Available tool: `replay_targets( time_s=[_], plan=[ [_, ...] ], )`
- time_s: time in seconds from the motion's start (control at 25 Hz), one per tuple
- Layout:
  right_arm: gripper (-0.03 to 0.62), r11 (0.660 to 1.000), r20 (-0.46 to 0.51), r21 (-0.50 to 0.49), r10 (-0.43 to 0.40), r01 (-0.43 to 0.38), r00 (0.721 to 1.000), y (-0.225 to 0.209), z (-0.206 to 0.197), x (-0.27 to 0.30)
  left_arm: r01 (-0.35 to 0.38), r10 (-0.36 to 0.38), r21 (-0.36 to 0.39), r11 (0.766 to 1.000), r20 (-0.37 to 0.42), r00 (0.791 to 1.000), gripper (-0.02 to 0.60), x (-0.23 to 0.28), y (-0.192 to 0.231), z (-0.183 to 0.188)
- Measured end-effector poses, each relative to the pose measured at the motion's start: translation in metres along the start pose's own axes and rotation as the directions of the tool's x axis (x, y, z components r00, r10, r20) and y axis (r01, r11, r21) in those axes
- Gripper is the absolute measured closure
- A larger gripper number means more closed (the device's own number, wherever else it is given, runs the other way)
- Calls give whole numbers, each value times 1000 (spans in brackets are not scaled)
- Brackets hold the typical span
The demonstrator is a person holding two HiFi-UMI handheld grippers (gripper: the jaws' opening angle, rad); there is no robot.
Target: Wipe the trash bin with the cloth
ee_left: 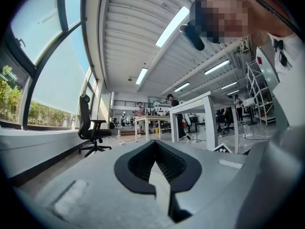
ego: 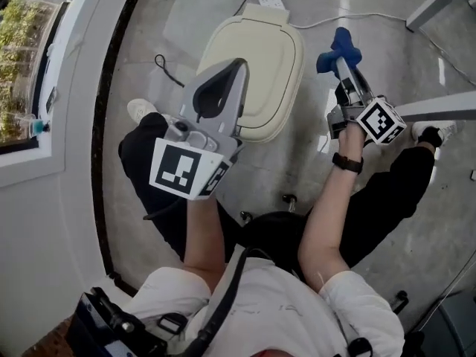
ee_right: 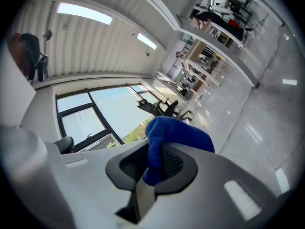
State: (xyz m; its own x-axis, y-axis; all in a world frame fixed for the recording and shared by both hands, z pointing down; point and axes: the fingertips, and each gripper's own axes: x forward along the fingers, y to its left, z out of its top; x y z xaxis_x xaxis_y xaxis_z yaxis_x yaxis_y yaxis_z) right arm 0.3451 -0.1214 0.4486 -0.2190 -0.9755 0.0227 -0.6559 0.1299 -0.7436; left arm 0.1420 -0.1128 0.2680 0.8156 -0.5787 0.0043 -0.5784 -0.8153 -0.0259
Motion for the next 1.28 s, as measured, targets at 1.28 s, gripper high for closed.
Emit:
replay_targets(
  time_s=[1.28],
  plan=[
    [559,682,-600,-719,-512,-133,614,116,-69,206,183,-176,-96,978,79,981,580,-24,175,8]
  ],
)
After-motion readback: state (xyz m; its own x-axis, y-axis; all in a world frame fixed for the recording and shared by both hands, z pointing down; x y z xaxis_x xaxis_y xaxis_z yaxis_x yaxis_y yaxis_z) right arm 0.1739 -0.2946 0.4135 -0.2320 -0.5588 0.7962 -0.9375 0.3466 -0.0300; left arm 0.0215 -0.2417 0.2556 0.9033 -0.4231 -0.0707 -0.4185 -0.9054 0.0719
